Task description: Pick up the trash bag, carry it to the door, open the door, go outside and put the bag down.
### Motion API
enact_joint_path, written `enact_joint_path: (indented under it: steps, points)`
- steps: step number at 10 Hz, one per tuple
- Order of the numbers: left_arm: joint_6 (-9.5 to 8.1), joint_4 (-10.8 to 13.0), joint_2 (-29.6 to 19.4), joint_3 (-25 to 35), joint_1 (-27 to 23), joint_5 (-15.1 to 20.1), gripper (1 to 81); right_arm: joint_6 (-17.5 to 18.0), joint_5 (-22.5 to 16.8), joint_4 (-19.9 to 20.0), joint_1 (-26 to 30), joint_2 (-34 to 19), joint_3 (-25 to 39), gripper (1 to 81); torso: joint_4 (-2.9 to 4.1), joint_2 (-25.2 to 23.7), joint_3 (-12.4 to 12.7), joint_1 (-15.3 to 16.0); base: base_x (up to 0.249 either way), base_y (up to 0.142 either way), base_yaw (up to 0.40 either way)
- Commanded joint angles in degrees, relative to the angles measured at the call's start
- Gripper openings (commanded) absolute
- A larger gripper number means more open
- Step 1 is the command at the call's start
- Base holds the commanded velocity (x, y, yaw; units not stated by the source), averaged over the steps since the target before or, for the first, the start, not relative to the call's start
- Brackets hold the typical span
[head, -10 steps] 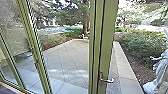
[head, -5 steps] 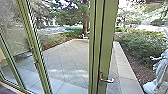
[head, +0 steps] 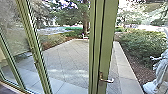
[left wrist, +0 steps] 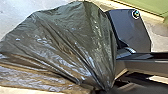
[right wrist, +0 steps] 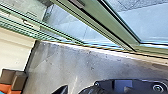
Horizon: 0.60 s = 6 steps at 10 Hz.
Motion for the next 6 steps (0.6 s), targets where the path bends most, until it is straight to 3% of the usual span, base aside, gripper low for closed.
enact_joint_path:
  steps: [1,6]
  points:
    - [0.05,-0.54,-0.04,0.06,-2.78,3.35,1.0,5.70,-11.03,2.57,13.23,-3.26,-0.71,81.1,0.00,0.00,0.00,0.00,0.000,0.000,0.000]
    - [0.05,-0.80,0.22,0.06,-2.78,3.35,1.0,14.05,-18.77,1.87,23.86,3.16,-6.95,81.1,0.00,0.00,0.00,0.00,0.000,0.000,0.000]
